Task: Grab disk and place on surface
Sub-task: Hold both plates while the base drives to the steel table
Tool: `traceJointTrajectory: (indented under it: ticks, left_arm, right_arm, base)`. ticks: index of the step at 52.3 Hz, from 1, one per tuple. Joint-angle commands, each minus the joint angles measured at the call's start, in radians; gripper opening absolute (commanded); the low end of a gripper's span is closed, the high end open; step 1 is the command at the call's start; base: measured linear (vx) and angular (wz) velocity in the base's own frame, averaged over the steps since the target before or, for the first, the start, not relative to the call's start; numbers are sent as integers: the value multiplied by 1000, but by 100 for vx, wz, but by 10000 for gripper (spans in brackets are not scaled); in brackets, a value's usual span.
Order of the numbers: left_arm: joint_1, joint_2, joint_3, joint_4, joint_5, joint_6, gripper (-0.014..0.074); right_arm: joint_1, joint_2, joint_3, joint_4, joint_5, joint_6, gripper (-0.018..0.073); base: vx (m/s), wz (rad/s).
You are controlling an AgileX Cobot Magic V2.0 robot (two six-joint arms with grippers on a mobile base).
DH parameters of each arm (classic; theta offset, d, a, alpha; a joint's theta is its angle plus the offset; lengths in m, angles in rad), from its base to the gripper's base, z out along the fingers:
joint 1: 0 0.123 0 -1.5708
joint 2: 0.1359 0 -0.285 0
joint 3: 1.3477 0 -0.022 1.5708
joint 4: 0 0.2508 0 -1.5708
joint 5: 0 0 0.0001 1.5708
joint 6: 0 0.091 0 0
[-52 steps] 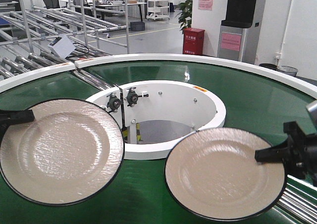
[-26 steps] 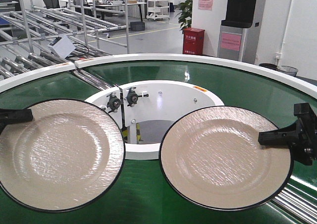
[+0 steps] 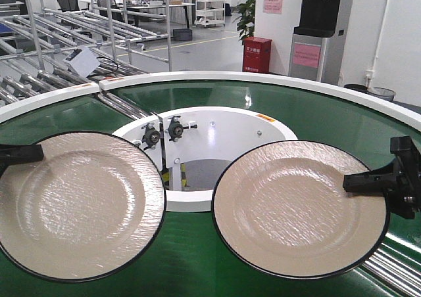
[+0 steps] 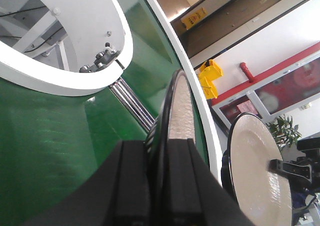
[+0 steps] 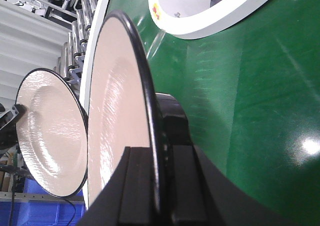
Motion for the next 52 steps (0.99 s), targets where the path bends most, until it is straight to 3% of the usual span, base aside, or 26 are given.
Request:
traceJointTrajectory:
  ticks: [1,26,52]
  left_arm:
    - [0,-49,-26,-146,54,-20,-8]
    - [0,-49,-26,-146,54,-20,-8]
    - [0,-49,-26,-146,54,-20,-8]
  right_arm:
    - [-3,-44,-30,144,10,3,-9]
    - [-3,-44,-30,144,10,3,-9]
    - [-3,-44,-30,144,10,3,-9]
  base:
    - [0,0]
    - [-2,-9]
    - [-12,-51]
